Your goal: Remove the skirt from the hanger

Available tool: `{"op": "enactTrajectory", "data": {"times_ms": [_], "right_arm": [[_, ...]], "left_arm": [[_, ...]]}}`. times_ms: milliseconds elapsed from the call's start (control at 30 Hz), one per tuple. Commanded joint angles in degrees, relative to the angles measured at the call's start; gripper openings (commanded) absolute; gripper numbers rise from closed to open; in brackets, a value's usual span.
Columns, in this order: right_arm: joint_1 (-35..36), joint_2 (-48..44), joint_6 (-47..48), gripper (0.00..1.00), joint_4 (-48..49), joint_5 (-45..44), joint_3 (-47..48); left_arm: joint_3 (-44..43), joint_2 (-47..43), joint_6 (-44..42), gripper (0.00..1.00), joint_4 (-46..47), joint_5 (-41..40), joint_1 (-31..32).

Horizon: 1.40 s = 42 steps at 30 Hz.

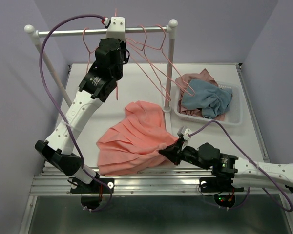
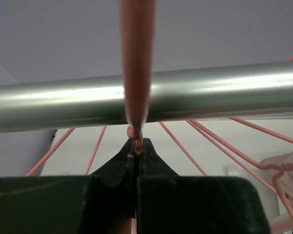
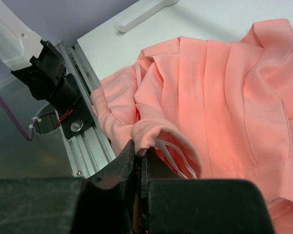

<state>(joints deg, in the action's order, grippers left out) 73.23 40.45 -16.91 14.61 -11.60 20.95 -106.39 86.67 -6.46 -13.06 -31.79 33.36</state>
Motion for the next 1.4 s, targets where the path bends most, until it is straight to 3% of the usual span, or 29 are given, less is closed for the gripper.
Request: {"op": "enactTrajectory", "data": {"times_ms": [0,400,567,667,767,900,933,1000,1367], "right_arm": [[0.6,-1.0,0.0,0.01,0.8,-2.0,2.6],[0.6,-1.2,0.0,0.01,-0.1,-2.4,3.5],[0.6,-0.4,-0.2,0.01,-2.0,-3.5,5.1],[0.6,-0.4,-0.6,0.01,-1.8,-3.2,5.1],[0.6,-0.4,-0.8,0.01,-1.9,-3.0,5.2],[0.6,-0.3,-0.5,0.01,-2.5,-2.9,5.8],[0.6,-0.3,-0.4,0.01,-2.7,-2.9,5.9],[0.6,-0.1,0.0,0.01,-2.9,-2.8,6.1],[0.6,1.4,0.7,0.01,-2.0,-2.5,6.7]], "left_arm": [[1.5,-0.3,1.2,0.0,4.4,1.1,-0.9],[7.4,-4.1,4.9,0.0,5.1,2.2,-1.5],[7.7,-5.6,6.0,0.09,3.9,3.6,-1.5],[8.0,-6.6,7.8,0.0,3.9,4.2,-1.5],[8.2,-7.2,8.0,0.0,3.9,4.4,-1.5],[8.8,-7.7,8.8,0.12,3.7,4.3,-1.5],[9.1,-7.8,8.9,0.11,3.7,4.4,-1.5],[9.3,-8.4,9.0,0.0,3.8,4.8,-1.5],[11.6,-12.4,7.0,0.0,5.4,9.7,-1.5]]}}
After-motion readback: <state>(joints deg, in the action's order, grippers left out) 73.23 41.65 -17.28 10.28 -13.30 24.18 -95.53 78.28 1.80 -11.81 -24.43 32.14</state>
